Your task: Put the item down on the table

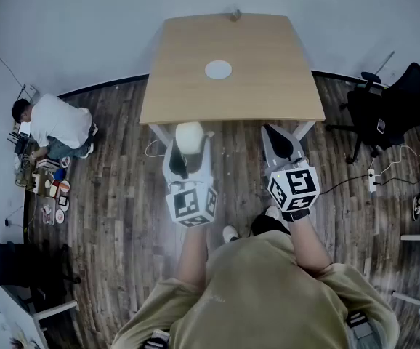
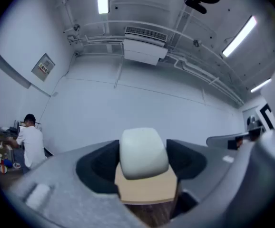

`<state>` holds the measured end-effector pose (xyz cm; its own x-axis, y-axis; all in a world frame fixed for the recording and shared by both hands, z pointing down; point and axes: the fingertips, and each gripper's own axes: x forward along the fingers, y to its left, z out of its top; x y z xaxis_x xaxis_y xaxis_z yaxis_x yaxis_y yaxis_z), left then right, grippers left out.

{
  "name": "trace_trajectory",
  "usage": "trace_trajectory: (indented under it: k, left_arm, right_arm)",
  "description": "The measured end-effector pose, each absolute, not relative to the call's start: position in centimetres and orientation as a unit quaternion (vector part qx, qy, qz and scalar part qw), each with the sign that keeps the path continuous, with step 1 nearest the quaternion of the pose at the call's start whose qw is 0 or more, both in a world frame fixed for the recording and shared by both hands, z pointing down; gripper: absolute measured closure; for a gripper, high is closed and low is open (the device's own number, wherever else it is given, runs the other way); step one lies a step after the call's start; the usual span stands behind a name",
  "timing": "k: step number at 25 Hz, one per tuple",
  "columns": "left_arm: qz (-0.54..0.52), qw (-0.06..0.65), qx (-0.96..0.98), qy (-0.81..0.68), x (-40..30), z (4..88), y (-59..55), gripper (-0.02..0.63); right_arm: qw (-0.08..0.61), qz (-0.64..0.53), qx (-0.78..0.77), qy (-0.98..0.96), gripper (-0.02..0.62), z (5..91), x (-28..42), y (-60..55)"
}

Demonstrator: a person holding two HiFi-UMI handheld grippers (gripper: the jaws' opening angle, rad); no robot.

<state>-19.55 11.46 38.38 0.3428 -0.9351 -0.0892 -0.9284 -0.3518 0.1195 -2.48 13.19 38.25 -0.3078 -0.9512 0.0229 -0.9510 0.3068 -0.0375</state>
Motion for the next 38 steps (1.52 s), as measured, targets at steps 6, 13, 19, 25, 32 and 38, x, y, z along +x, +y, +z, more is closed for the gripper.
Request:
trace_trajectory:
  k: [6, 13, 19, 25, 32, 38]
  left_arm:
    - [-0.067, 0.034, 0.823, -0.563, -17.5, 39.0, 10.5, 0.296]
    - [-0.054, 0.039, 0.804, -0.591, -16.3, 39.3, 5.5, 0.296]
    - [-0.055, 0.032, 0.795, -0.604, -12.8, 37.6, -0.1, 0.296]
    - [-0.071, 0.046, 0.775, -0.626, -10.3, 37.9, -4.8, 0.296]
    - [-0.034, 0.074, 0.764, -0.641, -8.4, 41.5, -7.2, 0.296]
    - [-0.026, 0.086, 0.756, -0.649, -10.0, 43.0, -11.7, 0.296]
  right_arm:
    - [0.007, -0.033, -0.594, 0.804, 0.588, 39.0, -0.6, 11.7]
    - [-0.005, -0.073, -0.602, 0.795, 0.589, 41.6, 2.1, 4.7]
    - [0.021, -0.063, -0.590, 0.805, 0.589, 40.0, 6.1, -2.8]
    - [0.031, -0.043, -0.577, 0.815, 0.589, 38.6, 9.5, -8.8]
    - [0.003, -0.110, -0.549, 0.829, 0.589, 43.5, 10.9, -13.3]
    - [-0.013, -0.100, -0.528, 0.843, 0.589, 44.2, 8.3, -17.6]
